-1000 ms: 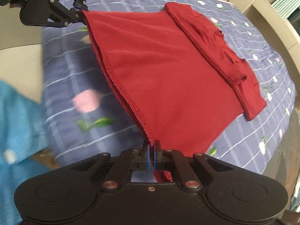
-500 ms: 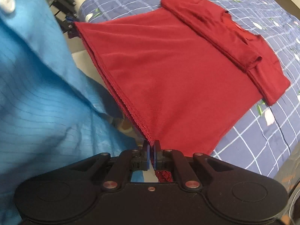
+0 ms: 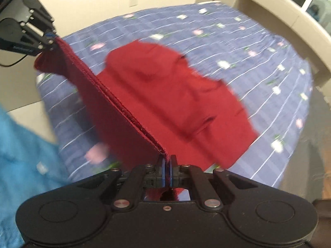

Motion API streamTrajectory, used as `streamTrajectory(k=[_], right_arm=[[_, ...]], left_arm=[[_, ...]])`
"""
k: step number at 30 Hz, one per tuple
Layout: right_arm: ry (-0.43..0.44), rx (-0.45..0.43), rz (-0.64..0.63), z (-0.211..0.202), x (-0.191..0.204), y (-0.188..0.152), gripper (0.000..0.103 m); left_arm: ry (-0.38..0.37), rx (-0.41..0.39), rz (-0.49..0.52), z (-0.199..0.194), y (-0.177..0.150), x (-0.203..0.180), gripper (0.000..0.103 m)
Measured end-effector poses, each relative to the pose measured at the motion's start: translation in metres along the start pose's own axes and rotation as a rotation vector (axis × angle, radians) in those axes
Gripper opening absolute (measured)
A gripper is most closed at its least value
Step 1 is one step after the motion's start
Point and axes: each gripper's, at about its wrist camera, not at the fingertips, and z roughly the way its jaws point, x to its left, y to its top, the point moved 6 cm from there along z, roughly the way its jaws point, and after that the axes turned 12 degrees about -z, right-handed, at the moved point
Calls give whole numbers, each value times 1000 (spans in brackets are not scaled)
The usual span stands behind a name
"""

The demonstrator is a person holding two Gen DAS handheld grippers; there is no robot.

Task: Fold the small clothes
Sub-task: 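Lift the hem with both grippers and fold it toward the collar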

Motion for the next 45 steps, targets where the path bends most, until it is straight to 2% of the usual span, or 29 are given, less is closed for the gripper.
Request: streamTrajectory(k=[7,13,16,22,29,35,37,38,39,40,41,42,44,45], right_arm=[[-52,17,48,61,-78,46,3],[-63,65,97,120,-141,74,4],[-67,97,125,148,-168,82,4],[-40,162,201,194,-204,85,5],[-22,210,229,224,-210,85,6],[-43,214,254,238,-213,87,6],[-48,218,272,243,-214,88,6],[-51,221,283,245,-214,87,8],[-56,225,296,247,-214,86,9],[-57,228,310,249,-213,85,10],[-59,229,333,250,-214,83,17],[-62,230,353,251,-214,81,23],[-72,229,396,251,-215,76,31],[-78,225,413,250,-216,74,36]], left_arm=[[-4,34,-53,68,77,39,4],[2,59,-37,125,138,62,4],[-14,94,-38,152,158,70,5],[-32,157,-22,198,173,78,5],[-44,208,-70,234,172,90,5],[-41,231,-130,250,173,98,6],[-35,235,-140,252,173,98,11],[-27,234,-152,253,172,100,18],[-20,235,-167,253,172,101,31],[-4,239,-191,254,171,104,39],[9,242,-215,253,170,107,54],[20,243,-242,253,168,110,64],[27,243,-298,251,165,117,71],[32,241,-319,250,163,120,77]])
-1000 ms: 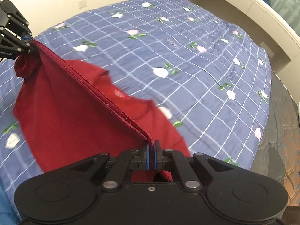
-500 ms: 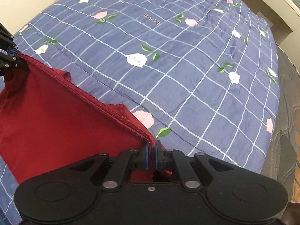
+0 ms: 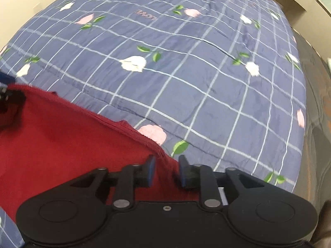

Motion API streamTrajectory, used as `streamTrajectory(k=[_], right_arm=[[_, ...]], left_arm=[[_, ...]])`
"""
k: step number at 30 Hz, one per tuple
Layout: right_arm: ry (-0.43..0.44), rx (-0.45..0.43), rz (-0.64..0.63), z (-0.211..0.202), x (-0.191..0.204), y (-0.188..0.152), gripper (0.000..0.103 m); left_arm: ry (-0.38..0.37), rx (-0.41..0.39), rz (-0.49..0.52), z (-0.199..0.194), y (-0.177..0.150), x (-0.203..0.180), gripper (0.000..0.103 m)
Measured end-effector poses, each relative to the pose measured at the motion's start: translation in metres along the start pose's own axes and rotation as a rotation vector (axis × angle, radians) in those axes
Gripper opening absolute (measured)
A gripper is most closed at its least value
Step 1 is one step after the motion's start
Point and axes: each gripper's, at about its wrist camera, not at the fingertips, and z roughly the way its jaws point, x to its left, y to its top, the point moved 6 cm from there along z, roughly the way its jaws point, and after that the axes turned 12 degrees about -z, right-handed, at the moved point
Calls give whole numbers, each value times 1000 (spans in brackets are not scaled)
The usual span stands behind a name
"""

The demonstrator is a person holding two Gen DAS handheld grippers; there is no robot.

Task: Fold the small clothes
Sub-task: 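Lift the hem with both grippers and fold it toward the collar, then lower the hem onto the sweater and open both grippers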

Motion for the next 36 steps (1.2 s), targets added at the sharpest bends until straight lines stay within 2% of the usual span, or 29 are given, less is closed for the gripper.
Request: streamTrajectory(k=[1,2,3,4,6,8,12,16,21,26,30,36], right_arm=[[-1,-6,14,-1,-1,-2,39],[-9,-13,28,-3,-2,-3,51],[-24,-22,37,-5,-3,-5,63],[-43,-34,45,-8,-4,-7,68],[-80,-57,69,-14,-5,-11,86],[-101,-76,105,-19,-6,-19,91],[-158,-80,149,-23,-4,-39,95],[-155,-41,174,-18,-3,-59,95],[-163,10,213,-9,-2,-74,95],[-200,91,293,3,-8,-87,96],[-218,79,336,1,-5,-93,96],[-217,16,336,-16,28,-104,101]], left_arm=[[8,-6,-22,0,-1,4,81],[20,-18,-42,-2,-3,9,87],[26,-32,-57,-3,-5,13,88],[23,-42,-68,-6,-6,16,88],[-7,-64,-105,-10,-10,24,90],[-28,-77,-143,-13,-13,30,91],[-70,-67,-167,-17,-13,39,92],[-131,-20,-112,-21,-3,39,92],[-131,-40,-42,-32,14,42,97],[-131,-65,-85,-40,23,57,98],[-89,-67,-91,-31,6,58,98],[-2,-13,-111,-3,-47,46,98]])
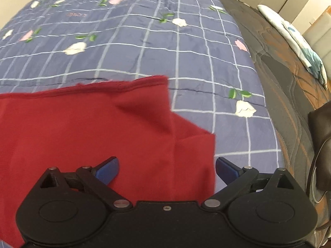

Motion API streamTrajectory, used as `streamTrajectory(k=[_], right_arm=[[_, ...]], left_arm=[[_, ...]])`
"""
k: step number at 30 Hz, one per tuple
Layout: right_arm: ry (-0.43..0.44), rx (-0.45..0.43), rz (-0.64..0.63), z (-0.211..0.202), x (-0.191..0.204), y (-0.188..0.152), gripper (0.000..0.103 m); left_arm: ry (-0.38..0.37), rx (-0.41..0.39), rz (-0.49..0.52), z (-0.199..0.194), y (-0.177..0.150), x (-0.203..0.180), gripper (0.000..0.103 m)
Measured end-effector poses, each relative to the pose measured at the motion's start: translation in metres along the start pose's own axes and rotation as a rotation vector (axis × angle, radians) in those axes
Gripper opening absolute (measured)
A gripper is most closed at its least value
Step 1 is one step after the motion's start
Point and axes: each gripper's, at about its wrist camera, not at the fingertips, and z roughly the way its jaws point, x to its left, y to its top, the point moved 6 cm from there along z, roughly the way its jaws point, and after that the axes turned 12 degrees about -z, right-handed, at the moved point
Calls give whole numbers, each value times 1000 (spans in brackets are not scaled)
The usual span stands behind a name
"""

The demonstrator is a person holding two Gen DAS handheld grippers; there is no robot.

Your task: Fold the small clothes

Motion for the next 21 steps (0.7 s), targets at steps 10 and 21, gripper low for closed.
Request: streamTrajectory(k=[10,21], right_arm=[[-12,45,-66,-23,20,-84,102],[18,118,-1,-49,12,-181,102]], left_arm=[[177,72,-13,12,-80,18,101],[225,116,-139,-18,-140,30,102]])
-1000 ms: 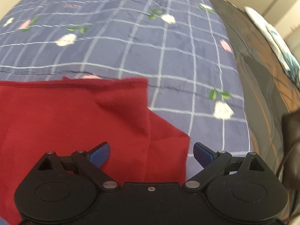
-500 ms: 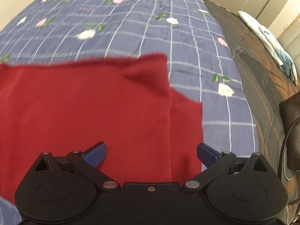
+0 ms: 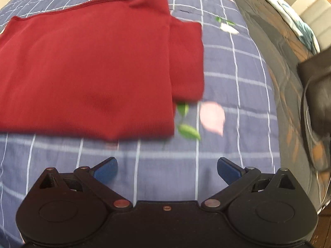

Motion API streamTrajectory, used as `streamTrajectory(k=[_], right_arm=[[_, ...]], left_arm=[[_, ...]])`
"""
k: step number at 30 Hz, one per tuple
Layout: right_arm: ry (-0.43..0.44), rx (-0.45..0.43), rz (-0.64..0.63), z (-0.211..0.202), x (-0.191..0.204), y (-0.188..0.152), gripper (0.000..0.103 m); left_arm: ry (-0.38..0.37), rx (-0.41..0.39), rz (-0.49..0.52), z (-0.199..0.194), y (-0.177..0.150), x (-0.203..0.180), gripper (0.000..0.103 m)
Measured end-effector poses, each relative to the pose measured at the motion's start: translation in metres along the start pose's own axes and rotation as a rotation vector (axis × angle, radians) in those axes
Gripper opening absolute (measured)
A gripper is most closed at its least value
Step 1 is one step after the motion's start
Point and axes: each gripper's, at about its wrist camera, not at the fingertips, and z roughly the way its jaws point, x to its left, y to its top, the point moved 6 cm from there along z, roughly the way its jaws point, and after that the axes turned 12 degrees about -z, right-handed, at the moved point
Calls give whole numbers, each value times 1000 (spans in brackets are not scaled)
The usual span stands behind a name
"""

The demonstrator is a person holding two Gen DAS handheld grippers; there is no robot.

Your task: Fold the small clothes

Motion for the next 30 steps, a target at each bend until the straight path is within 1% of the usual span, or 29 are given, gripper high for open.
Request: streamTrajectory(k=[4,6,10,13,17,21,25,30], right_arm=[[19,-5,11,-11,2,-23,102],[28,-22,23,-19,1,-30,102],[42,-88,19,-40,-5,-32,102],[51,-136,27,-56,-13,-29,102],[83,-131,-23,-66,-13,-35,102],[112,-133,-57,-72,-8,-51,102],[146,-138,-74,-79,-7,-67,102],[170,-121,-59,-80,-8,-84,102]], left_arm=[[8,6,-11,-15,-28,-4,102],[6,-3,-21,-26,-42,-5,102],[-8,-15,-52,-53,-70,-7,102],[4,-11,-83,-71,-91,-4,102],[24,-12,-101,-89,-118,-1,102],[29,-46,-115,-109,-138,3,102],[23,-70,-136,-123,-155,8,102],[22,-80,-125,-132,-171,11,102]])
